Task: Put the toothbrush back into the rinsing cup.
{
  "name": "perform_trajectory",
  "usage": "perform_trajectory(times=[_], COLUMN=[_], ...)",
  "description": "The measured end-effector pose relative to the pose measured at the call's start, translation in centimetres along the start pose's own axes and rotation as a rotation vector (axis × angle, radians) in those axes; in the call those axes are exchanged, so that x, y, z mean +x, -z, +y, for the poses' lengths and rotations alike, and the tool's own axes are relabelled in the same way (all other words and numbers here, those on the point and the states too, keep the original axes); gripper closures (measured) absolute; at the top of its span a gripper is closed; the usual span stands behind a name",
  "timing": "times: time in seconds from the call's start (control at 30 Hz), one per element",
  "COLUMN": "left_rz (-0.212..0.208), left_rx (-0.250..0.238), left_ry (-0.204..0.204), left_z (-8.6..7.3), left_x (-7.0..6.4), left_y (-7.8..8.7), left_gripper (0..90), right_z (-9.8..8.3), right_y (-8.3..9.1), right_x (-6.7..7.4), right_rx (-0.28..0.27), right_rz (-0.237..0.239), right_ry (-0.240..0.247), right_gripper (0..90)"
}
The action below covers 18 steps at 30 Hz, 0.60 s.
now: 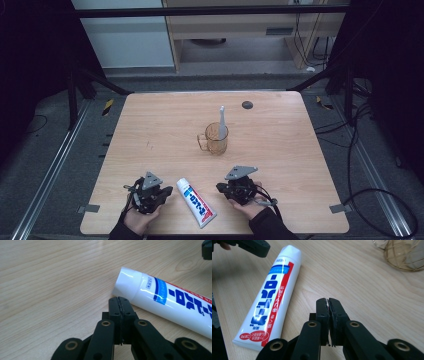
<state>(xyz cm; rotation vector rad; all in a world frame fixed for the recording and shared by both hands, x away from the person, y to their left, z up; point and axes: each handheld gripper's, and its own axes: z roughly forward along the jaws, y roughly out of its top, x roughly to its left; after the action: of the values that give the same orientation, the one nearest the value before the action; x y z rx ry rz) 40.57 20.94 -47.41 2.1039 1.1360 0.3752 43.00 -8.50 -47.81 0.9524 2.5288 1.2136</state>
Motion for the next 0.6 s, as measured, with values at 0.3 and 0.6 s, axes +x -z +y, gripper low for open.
perform_trajectory(times=[0.3,0.6], left_rz=[-0.017,-0.015], left_rx=[0.007,0.001], left_ry=[-0.031,-0.040], left_z=[0.4,0.9], left_x=[-0.8,-0.9], left_y=[-1.1,-1.6], left_gripper=[89.3,89.3], right_z=[-0.4,-0.6], right_y=[-1.0,-1.8], right_x=[0.9,1.8], right_rx=[0.036,0.055], right_rz=[0.023,0.059], right_ry=[0.006,0.016], right_gripper=[86.7,86.6])
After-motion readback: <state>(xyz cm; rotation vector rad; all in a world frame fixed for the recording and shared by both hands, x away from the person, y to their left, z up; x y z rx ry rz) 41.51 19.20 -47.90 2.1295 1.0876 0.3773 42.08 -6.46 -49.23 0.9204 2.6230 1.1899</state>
